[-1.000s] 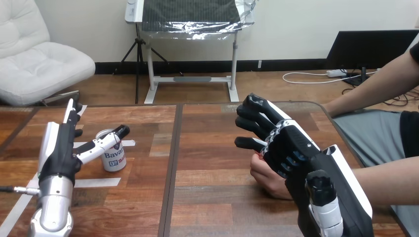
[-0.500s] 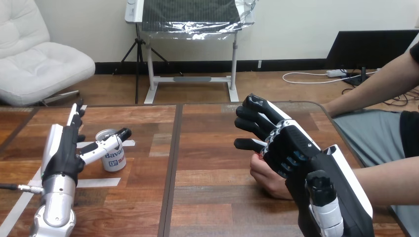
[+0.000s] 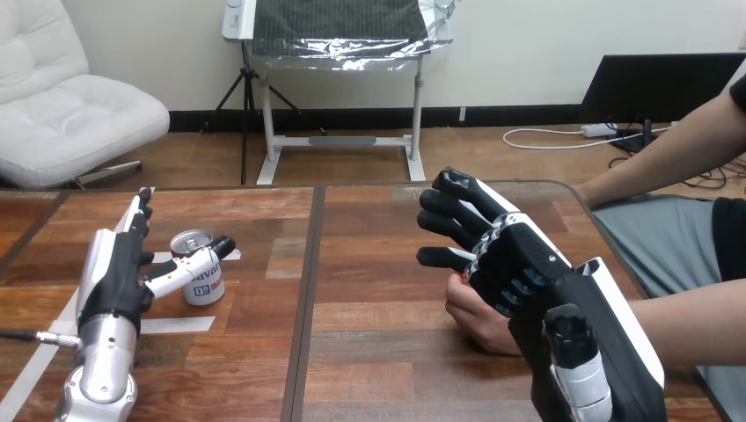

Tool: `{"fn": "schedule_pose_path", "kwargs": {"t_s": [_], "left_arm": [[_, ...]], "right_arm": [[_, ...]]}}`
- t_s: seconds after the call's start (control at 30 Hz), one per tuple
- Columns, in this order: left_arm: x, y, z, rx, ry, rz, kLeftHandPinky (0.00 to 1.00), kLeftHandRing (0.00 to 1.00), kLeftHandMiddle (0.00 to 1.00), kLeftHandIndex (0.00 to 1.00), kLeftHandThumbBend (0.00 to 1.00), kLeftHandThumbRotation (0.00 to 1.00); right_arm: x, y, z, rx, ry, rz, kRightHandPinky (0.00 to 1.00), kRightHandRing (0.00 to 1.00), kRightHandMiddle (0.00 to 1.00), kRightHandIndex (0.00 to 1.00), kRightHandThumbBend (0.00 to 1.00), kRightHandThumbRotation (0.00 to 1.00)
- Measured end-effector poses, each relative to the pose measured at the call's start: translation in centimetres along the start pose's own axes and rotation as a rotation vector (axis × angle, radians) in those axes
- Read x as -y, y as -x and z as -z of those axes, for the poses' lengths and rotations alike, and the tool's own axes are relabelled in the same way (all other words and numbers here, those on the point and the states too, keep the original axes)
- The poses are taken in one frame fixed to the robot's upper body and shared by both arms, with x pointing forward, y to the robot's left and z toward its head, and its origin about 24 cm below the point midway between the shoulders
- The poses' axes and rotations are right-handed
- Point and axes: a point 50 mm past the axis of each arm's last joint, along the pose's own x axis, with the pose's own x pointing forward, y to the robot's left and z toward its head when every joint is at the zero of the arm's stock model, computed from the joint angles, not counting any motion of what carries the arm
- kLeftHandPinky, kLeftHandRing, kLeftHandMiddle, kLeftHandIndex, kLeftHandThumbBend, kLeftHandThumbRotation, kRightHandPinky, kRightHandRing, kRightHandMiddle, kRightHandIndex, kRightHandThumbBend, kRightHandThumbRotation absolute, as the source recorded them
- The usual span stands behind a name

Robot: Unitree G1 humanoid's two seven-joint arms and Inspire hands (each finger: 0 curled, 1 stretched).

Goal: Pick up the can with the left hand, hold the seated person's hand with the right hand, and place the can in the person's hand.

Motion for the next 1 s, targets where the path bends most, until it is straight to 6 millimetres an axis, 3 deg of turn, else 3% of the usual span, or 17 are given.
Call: {"fn": "schedule_pose_path", "kwargs": {"t_s": [1.0], "left_arm": [[0.57,-0.38,0.51,-0.084,-0.011,0.056,0.87,0.96,0.96,0.96,0.81,0.43]], "right_arm": [[0.12,0.02,-0.04,0.002,0.003,-0.001,0.76,0.85,0.87,0.88,0.97,0.94]]}}
